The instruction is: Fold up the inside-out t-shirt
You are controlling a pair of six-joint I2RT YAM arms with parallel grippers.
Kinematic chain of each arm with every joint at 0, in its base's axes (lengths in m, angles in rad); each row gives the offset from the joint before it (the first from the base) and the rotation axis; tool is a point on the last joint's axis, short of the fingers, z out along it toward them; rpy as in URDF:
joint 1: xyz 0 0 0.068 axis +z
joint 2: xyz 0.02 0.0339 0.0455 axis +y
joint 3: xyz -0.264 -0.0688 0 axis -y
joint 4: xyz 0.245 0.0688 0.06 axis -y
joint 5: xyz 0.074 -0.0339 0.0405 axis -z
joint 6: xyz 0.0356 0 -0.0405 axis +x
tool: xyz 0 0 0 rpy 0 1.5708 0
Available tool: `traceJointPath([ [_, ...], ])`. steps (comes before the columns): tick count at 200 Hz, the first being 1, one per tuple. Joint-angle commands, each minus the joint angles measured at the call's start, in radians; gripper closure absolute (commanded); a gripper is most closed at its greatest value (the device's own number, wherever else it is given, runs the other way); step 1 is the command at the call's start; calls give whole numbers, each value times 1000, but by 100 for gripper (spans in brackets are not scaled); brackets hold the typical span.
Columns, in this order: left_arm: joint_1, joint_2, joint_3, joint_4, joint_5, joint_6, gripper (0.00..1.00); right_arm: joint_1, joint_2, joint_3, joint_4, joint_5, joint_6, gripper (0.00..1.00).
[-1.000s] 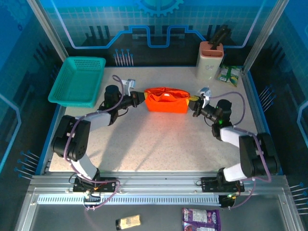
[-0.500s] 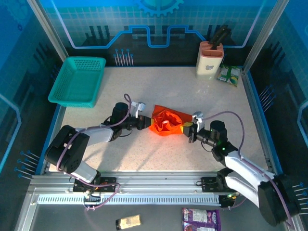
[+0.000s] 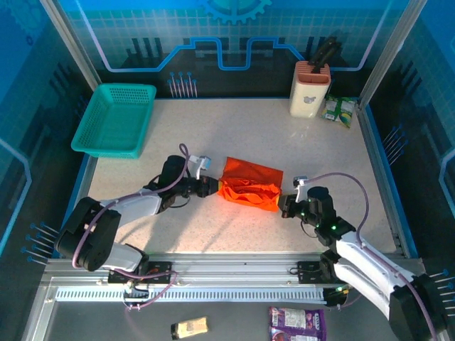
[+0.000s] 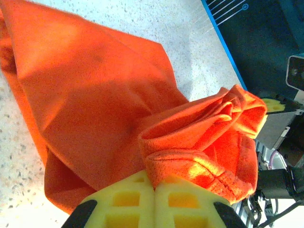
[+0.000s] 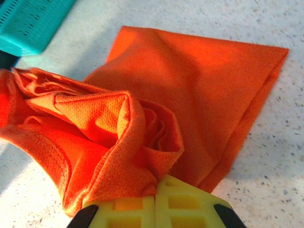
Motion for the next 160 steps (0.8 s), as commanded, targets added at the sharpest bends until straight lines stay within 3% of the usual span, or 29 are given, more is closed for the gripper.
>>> traceJointPath([
  [1, 4, 40, 108, -68, -18, 65, 100, -32, 73, 78, -36, 10, 45, 100],
  [82, 39, 259, 376, -158, -18, 76, 100, -205, 370, 302, -116, -129, 50, 100],
  [160, 84, 479, 578, -212, -40, 38, 100, -239, 664, 561, -205, -169, -25, 100],
])
